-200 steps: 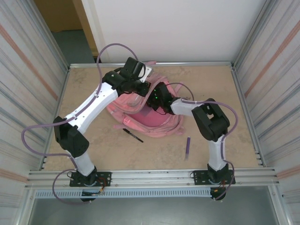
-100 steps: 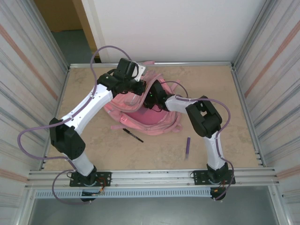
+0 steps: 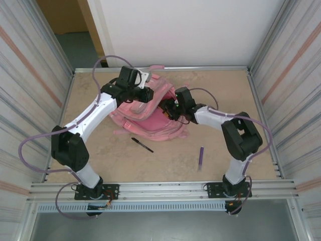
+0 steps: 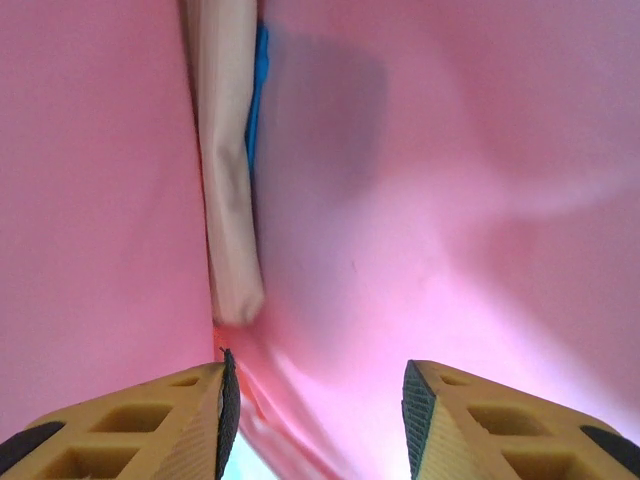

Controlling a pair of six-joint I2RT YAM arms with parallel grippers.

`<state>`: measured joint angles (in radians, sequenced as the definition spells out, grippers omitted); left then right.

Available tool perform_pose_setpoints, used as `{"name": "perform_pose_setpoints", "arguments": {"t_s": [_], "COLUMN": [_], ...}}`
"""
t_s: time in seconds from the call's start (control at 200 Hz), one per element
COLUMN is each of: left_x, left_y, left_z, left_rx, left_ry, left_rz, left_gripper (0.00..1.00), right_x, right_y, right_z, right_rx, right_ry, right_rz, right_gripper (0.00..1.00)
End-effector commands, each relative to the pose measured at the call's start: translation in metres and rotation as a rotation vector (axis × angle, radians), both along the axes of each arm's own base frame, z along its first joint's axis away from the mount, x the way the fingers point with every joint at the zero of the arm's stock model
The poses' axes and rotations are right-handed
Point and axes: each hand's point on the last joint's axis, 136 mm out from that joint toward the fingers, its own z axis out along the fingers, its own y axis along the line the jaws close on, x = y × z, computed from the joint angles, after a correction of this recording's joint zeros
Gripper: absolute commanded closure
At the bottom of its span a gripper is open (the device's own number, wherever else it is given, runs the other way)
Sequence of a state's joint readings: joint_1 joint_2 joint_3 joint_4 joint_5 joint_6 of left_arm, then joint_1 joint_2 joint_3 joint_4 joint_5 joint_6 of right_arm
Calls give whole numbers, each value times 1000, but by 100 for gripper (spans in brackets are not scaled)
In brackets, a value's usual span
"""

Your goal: Pack the student bag

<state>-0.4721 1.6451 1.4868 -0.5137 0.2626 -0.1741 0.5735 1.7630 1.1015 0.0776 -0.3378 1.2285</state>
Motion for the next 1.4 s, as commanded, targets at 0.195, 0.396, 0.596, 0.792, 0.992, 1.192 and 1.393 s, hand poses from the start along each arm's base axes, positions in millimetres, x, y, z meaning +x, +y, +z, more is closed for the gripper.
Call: {"name": "perform_pose_setpoints", "arguments": {"t_s": [0.195, 0.396, 0.596, 0.792, 0.992, 1.192, 1.393], "left_x": [13, 27, 20, 17, -4, -18, -18], "left_y": [32, 133, 151, 148, 164, 178, 171], "left_z": [10, -35, -98, -126, -156, -163, -154], "left_rx": [-68, -32, -157, -145, -147, -110, -173], "left_ry": [-64, 55, 261, 344, 392, 387, 401], "left_rz": [162, 547, 627, 634, 775, 852, 827], "left_gripper": [50, 34, 34, 37, 36, 33, 36], "right_x": [-64, -87, -100, -95, -107, -99, -92], "right_y": [-96, -130, -79, -61, -37, -31, -24], "right_z": [20, 35, 54, 49, 18, -14, -14], "right_rx": [-200, -321, -349, -333, -357, -395, -392], "right_ry": [-96, -96, -206, -207, -153, -100, -109], "right_rz": [47, 210, 422, 440, 491, 463, 464], "right_gripper": [47, 47, 47, 48, 49, 49, 50]}}
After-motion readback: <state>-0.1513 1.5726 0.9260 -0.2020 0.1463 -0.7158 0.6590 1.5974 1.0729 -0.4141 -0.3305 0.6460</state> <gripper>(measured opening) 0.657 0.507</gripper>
